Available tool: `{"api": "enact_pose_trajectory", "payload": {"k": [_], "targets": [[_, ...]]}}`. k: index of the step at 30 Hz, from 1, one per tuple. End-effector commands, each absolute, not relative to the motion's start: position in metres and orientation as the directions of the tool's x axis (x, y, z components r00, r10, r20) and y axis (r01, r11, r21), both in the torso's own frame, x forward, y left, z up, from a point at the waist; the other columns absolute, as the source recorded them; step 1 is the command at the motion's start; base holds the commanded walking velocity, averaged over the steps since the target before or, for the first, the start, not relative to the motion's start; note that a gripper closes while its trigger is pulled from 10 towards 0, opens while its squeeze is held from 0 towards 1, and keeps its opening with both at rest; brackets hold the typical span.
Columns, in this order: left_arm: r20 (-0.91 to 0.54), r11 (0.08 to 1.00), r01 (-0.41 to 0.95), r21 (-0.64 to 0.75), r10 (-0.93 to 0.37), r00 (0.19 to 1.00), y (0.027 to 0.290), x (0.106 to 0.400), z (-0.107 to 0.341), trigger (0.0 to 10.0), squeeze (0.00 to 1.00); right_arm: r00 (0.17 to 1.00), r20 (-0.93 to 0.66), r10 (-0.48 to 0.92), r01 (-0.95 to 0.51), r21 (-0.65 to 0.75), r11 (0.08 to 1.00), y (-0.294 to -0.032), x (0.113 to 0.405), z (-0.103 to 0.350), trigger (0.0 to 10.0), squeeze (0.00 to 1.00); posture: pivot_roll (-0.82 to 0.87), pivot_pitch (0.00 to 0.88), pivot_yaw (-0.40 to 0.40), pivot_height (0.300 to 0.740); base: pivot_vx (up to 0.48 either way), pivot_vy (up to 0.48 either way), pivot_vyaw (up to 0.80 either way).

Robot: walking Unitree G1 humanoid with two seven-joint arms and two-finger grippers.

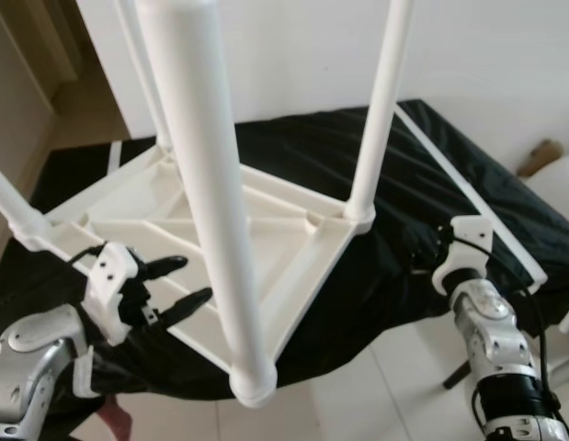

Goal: Building children table

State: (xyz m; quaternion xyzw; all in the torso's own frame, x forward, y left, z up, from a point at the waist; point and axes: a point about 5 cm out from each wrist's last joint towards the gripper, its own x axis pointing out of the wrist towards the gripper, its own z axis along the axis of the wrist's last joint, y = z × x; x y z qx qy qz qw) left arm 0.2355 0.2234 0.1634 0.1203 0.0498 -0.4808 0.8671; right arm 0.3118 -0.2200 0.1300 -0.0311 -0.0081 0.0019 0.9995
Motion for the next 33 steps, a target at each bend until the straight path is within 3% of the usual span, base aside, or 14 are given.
{"api": "enact_pose_trajectory", "payload": {"k": [1,4,9,14,33], "targets": [[-0.269,0.43,0.89,0.153,-0.848,0.457,0.227,0.226,0.161,10.0,0.0,0.999,0.017,0.027,-0.025,-0.069,0.997,-0.218,0.313,0.13,10.0,0.0,0.05,0.0,0.023,0.74,0.0,0.0,0.0],[-0.346,0.371,0.919,0.135,-0.851,0.394,0.23,0.217,0.155,10.0,0.0,0.999,0.02,0.048,-0.046,-0.075,0.996,-0.217,0.316,0.132,10.0,0.0,0.05,0.0,0.018,0.74,0.0,0.0,0.0],[-0.358,0.359,0.924,0.132,-0.852,0.382,0.23,0.216,0.154,10.0,0.0,0.998,0.021,0.051,-0.049,-0.075,0.996,-0.217,0.316,0.132,10.0,0.0,0.05,0.0,0.018,0.74,0.0,0.0,0.0],[-0.49,0.303,0.941,0.151,-0.803,0.338,0.239,0.211,0.14,10.0,0.0,0.997,0.022,0.08,-0.078,-0.086,0.993,-0.214,0.32,0.134,10.0,0.0,0.06,0.0,0.01,0.74,0.0,0.0,0.0],[-0.587,0.279,0.904,0.323,-0.691,0.422,0.241,0.24,0.125,10.0,0.0,0.995,0.038,0.09,-0.086,-0.079,0.993,-0.209,0.321,0.135,10.0,0.0,0.03,0.0,0.028,0.74,0.0,0.0,0.0]]}}
